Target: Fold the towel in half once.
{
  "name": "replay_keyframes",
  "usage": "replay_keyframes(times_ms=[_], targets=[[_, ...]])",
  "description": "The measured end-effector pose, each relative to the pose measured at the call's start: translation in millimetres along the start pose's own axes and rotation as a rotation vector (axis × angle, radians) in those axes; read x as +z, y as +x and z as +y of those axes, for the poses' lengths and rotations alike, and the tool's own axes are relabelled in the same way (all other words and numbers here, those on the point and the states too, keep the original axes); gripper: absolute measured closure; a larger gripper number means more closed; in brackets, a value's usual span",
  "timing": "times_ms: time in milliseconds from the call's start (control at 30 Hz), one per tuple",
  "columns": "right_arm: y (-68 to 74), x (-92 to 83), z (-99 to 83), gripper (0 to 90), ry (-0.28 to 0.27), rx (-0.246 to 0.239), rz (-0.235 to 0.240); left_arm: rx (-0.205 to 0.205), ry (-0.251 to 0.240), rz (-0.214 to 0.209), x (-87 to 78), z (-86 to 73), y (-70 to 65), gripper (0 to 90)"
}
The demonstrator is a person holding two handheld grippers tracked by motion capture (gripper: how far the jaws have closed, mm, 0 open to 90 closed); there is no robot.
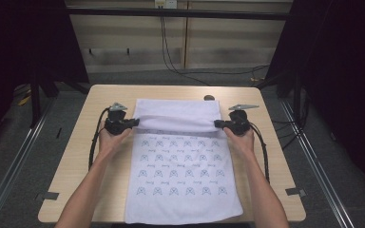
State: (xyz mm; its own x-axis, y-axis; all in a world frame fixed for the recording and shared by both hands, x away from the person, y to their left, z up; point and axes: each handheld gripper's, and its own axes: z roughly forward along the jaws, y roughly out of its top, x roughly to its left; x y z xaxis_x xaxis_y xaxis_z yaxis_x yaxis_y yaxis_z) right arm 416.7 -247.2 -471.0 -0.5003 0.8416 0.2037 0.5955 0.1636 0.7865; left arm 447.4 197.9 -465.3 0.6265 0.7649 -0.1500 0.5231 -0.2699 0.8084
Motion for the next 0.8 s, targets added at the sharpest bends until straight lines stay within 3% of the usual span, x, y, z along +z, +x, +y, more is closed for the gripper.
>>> replay_keyframes(times_ms=[33,67,100,200,300,400,567,633,667,733,800], targets=[[0.0,0.0,0.0,86.7,0.000,0.000,0.000,0.000,0.000,0.000,0.0,0.0,0.0,86.9],[1.0,-11.4,10.4,86.7,-0.043,-0.006,0.019,-0.003,-0.029,-0.011,-8.9,4.5,-1.5,86.8],[1.0,-11.4,10.4,86.7,-0.043,-0.006,0.019,0.002,-0.060,-0.025,-17.7,9.6,-4.0,86.8],[5.2,-30.8,27.3,86.4,-0.096,-0.042,0.027,0.044,-0.089,-0.006,-40.8,27.7,-18.3,86.7],[9.8,-51.2,40.6,86.4,-0.130,-0.069,0.026,0.089,-0.104,-0.035,-64.3,43.6,-34.6,86.6],[12.6,-74.5,47.3,86.5,-0.167,-0.081,0.061,0.090,-0.154,-0.086,-88.5,51.2,-42.2,86.6],[26.2,-109.7,42.3,86.5,-0.160,-0.116,0.099,0.080,-0.173,-0.162,-113.9,46.1,-60.3,86.7],[33.6,-123.8,37.9,86.5,-0.157,-0.135,0.098,0.117,-0.167,-0.160,-121.7,40.8,-74.2,86.7],[35.2,-128.3,36.7,86.5,-0.157,-0.140,0.106,0.110,-0.178,-0.196,-127.1,38.0,-78.0,86.7],[39.3,-141.5,34.6,86.5,-0.162,-0.144,0.108,0.114,-0.189,-0.197,-136.8,35.1,-80.9,86.8],[43.4,-155.4,33.3,86.5,-0.186,-0.146,0.144,0.077,-0.216,-0.239,-148.4,32.0,-80.1,86.8]])
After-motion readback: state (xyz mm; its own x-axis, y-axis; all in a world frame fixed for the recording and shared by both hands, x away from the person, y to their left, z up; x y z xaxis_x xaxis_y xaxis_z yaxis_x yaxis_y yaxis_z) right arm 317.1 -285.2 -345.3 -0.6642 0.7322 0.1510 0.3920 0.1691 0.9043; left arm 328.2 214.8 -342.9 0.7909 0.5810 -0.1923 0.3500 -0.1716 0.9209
